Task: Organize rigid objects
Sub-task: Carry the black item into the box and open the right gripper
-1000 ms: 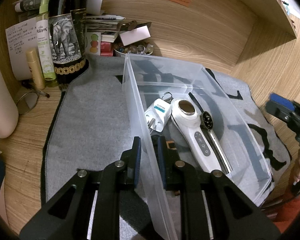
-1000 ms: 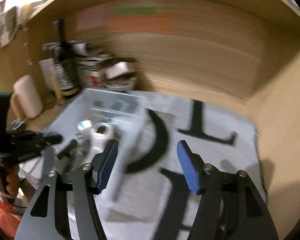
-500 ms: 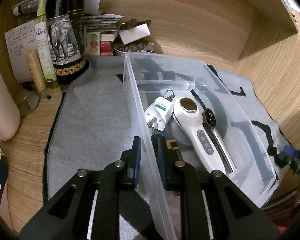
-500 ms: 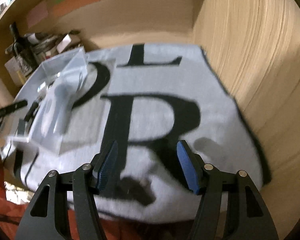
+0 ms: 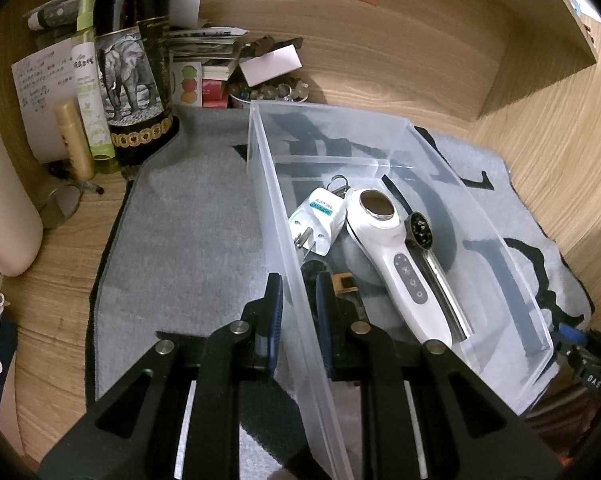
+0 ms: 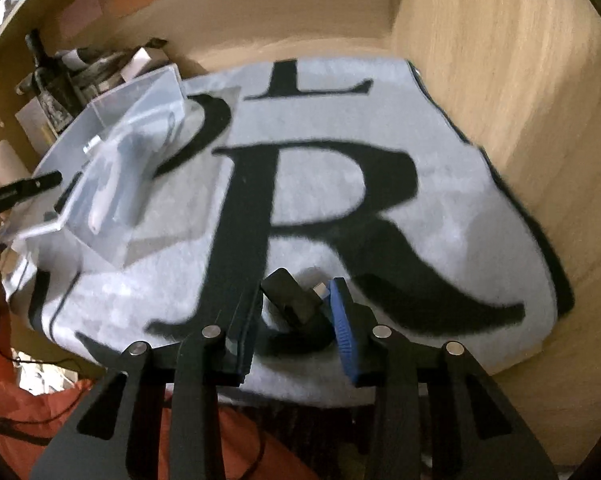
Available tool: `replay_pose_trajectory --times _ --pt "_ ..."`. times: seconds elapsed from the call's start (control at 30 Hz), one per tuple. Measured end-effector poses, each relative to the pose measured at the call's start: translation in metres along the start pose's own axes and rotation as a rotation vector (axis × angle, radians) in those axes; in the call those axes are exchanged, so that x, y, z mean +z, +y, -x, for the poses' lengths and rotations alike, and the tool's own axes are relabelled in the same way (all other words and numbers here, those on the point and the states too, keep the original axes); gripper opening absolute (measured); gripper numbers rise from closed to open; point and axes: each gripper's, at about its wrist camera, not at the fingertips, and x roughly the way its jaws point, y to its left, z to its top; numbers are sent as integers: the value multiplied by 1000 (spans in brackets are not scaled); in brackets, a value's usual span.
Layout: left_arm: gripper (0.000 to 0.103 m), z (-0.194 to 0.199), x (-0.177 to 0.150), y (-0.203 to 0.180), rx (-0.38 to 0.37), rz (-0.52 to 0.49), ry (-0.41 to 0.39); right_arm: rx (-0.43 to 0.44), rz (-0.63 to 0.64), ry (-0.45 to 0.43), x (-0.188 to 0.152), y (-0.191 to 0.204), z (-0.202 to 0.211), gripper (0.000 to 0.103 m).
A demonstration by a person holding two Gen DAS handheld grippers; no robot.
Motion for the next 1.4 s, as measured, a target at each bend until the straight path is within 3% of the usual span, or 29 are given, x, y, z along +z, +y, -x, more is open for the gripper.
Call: replay_pose_trajectory --times 0.17,0.43,0.63,0.93,1.4 --pt "17 1 -1 1 -3 3 -3 5 72 -76 28 17 6 32" --pt "17 1 0 1 -5 7 -2 127 172 -199 92 57 1 32" --pt "17 1 1 2 -6 15 1 203 268 -224 117 94 -10 32" --pt "17 0 1 3 -9 26 1 277 388 -183 139 135 -37 32" --pt "17 -1 2 3 -10 41 3 362 554 22 128 182 -77 32"
